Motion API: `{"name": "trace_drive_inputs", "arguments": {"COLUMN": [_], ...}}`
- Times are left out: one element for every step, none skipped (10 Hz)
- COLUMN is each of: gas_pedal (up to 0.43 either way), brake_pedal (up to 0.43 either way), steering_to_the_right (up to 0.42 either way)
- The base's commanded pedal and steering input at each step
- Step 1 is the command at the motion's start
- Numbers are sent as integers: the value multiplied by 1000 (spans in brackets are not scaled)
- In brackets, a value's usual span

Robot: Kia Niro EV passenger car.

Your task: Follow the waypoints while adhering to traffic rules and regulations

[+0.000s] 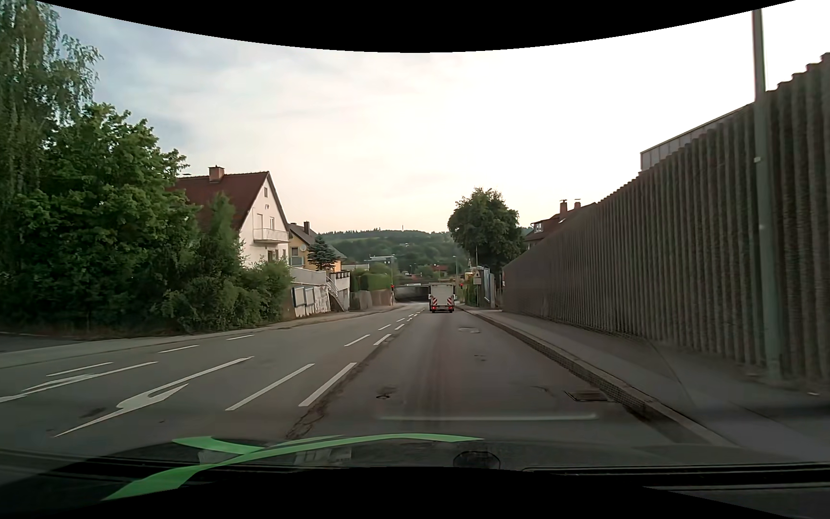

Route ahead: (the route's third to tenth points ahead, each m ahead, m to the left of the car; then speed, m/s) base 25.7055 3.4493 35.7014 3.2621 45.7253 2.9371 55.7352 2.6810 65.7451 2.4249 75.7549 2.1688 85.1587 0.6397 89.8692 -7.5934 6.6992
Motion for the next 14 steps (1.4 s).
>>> {"name": "trace_drive_inputs", "arguments": {"gas_pedal": [0,0,0,0,0,0,0,0,0,0,0,0,0,0], "brake_pedal": [0,0,0,0,0,0,0,0,0,0,0,0,0,0], "steering_to_the_right": [2,1,0,0,1,0,0,0,1,2,3,5,5,5]}}
